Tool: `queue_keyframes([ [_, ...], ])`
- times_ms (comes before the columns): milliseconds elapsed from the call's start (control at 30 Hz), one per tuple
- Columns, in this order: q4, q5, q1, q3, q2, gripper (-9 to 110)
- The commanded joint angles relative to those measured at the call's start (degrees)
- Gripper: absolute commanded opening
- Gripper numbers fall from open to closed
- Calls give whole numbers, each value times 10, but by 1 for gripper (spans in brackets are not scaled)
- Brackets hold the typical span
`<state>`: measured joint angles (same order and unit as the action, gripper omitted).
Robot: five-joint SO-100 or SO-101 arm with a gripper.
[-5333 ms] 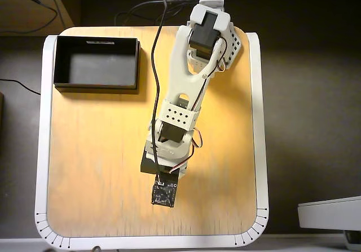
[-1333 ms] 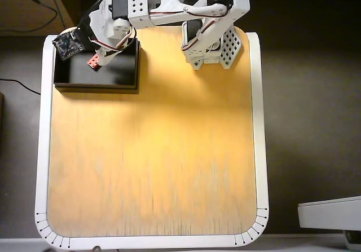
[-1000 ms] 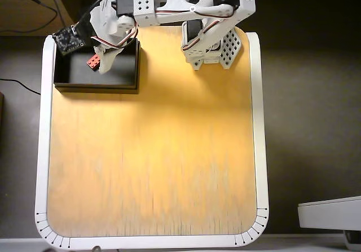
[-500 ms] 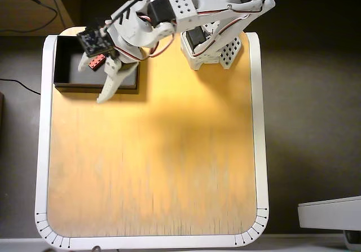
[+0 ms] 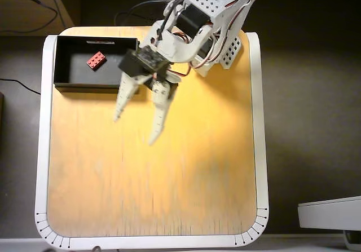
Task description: Grasp a lego block and put it in the bin.
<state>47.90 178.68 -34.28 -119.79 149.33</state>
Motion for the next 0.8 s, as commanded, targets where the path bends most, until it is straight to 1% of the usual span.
queue_keyframes([
  [0, -22, -15, 76, 12, 22, 30],
  [100, -22, -23, 120, 4, 25, 30],
  [233, -25, -21, 180, -50, 59, 28],
  [367, -91, -16, 229, -161, 136, 28],
  [467, -123, -4, 250, -236, 190, 26],
  [533, -126, 2, 259, -269, 216, 26],
  [700, -127, 11, 278, -338, 266, 19],
  [767, -127, 14, 281, -362, 284, 19],
])
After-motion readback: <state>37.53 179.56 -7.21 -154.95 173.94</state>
